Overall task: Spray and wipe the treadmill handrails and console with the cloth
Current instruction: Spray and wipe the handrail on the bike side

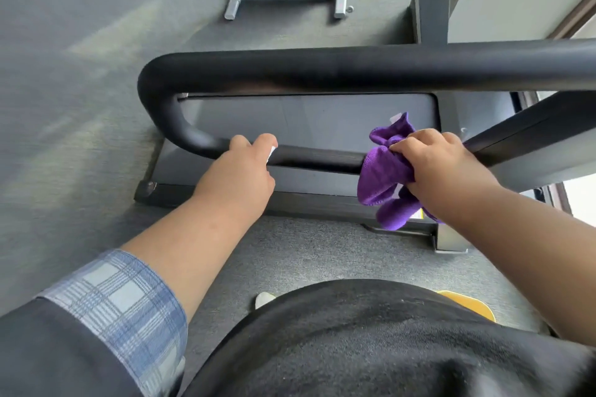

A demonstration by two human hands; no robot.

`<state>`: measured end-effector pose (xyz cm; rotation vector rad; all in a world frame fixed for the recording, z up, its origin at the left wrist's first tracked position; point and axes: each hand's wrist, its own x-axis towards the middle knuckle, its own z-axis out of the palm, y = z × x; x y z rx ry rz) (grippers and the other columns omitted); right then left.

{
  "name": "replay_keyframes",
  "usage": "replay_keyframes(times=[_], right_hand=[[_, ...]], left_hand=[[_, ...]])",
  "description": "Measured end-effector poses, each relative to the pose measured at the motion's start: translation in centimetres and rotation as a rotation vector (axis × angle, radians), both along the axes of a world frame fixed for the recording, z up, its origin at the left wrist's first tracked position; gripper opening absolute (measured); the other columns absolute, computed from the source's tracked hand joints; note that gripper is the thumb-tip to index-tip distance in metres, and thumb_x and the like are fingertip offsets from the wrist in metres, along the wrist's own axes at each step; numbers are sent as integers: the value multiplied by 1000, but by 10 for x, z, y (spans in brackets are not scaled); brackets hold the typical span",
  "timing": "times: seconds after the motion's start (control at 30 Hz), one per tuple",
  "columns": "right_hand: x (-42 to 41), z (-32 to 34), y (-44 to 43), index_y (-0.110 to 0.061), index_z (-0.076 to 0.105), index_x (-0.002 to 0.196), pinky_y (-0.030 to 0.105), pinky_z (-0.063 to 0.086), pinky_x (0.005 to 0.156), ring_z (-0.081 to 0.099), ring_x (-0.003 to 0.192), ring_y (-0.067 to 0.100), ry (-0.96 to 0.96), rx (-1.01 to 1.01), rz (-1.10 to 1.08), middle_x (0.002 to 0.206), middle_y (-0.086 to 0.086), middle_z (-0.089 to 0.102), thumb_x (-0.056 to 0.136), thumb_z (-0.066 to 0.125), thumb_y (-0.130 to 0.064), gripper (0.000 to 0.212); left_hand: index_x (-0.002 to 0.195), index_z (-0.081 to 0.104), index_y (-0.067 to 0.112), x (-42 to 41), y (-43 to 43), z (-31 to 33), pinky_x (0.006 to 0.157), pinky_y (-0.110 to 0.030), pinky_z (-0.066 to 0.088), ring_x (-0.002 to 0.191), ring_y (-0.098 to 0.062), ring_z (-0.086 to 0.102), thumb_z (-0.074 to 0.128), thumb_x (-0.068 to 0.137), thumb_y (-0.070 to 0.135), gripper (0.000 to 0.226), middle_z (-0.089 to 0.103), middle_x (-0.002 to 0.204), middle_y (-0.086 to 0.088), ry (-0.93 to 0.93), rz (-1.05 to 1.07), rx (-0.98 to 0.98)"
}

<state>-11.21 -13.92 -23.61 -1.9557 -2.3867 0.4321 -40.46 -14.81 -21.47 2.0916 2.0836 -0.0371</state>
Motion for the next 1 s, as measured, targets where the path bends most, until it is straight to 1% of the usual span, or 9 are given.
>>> replay_keyframes(times=[0.13,0.27,0.4,0.47,0.53,0.6,0.67,0.8,1.0], right_hand=[[4,0,-1,-25,57,134,52,47,93,46,110,37,35,-1,23,131,5,54,74,77,-6,65],[14,14,-7,-18,67,124,48,44,95,53,110,42,189,125,13,122,11,61,70,67,7,60],[21,42,-17,-21,66,125,43,42,102,51,120,35,305,154,-62,127,8,60,71,66,6,60],[25,57,-21,-25,64,129,44,43,103,49,122,34,263,137,-61,130,6,58,76,67,0,58],[30,70,-29,-28,60,131,48,46,98,47,118,33,112,99,-15,131,4,54,79,71,-11,55],[34,77,-39,-30,56,129,45,48,89,46,113,32,-29,54,42,128,0,51,71,82,-20,65],[39,77,-52,-30,54,126,40,47,79,48,108,30,-93,32,72,125,-2,52,60,89,-19,76],[49,68,-66,-23,60,118,43,52,74,54,98,34,-41,132,81,117,3,59,67,75,-3,57],[50,68,-68,-26,59,118,37,49,74,55,100,30,28,87,108,117,0,59,50,88,-10,77]], left_hand=[[110,40,29,2,1,4,58,-42,53,62,-27,48,50,88,14,29,37,92,-6,-4,9,34],[122,36,35,18,0,14,62,-42,53,71,-29,52,49,91,19,38,39,97,-5,-20,3,41],[128,32,38,58,0,18,62,-41,52,72,-28,52,49,92,23,43,38,100,-4,-41,-80,38],[129,31,38,84,2,16,61,-40,51,71,-29,53,50,92,23,44,39,101,-5,-34,-148,32],[130,31,36,109,4,11,60,-40,51,71,-29,53,51,92,23,45,40,102,-6,-13,-220,29],[126,33,33,126,6,6,57,-40,50,68,-29,52,52,91,20,42,40,101,-6,1,-270,28],[119,37,30,135,7,1,54,-39,49,63,-29,51,53,88,17,37,39,97,-7,-7,-280,16],[113,40,31,141,5,-3,54,-39,48,62,-29,51,51,87,14,33,38,97,-6,-29,-239,-21],[115,40,31,138,-4,0,54,-38,49,61,-29,51,54,86,16,35,38,98,-6,-2,-169,-16]])
